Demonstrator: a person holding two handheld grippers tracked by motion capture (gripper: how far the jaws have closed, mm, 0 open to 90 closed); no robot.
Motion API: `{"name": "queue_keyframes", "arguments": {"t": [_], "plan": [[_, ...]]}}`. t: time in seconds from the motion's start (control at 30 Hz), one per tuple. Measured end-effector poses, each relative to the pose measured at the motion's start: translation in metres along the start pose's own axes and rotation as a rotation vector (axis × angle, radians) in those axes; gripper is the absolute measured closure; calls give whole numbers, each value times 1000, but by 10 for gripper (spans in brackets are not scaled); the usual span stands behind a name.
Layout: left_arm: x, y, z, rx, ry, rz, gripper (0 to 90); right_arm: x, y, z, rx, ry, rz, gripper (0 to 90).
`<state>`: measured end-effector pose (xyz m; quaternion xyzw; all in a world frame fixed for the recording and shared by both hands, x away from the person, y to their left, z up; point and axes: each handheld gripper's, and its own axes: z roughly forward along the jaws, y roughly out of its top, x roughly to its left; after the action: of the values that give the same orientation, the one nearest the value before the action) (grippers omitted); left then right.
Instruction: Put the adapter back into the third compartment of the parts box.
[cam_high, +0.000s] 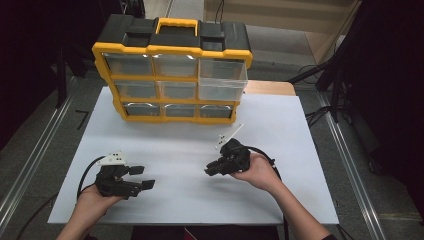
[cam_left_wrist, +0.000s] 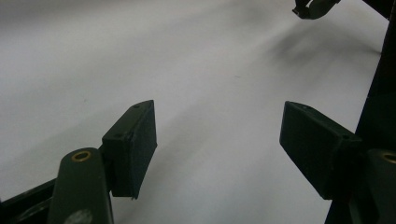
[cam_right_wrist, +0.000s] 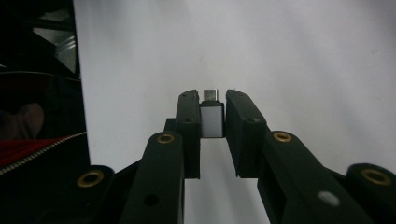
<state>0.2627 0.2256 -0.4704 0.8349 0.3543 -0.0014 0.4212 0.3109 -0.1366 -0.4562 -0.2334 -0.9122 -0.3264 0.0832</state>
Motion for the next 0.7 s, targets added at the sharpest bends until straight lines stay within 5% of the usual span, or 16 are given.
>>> {"name": "queue_keyframes", "arguments": {"t": [0.37, 0.7], "plan": [[1, -1, -1, -3, 0, -3, 289, 0, 13, -8, 29, 73, -90, 736], [1, -1, -1, -2, -1, -3, 289, 0, 25, -25, 56, 71, -138, 736]]}}
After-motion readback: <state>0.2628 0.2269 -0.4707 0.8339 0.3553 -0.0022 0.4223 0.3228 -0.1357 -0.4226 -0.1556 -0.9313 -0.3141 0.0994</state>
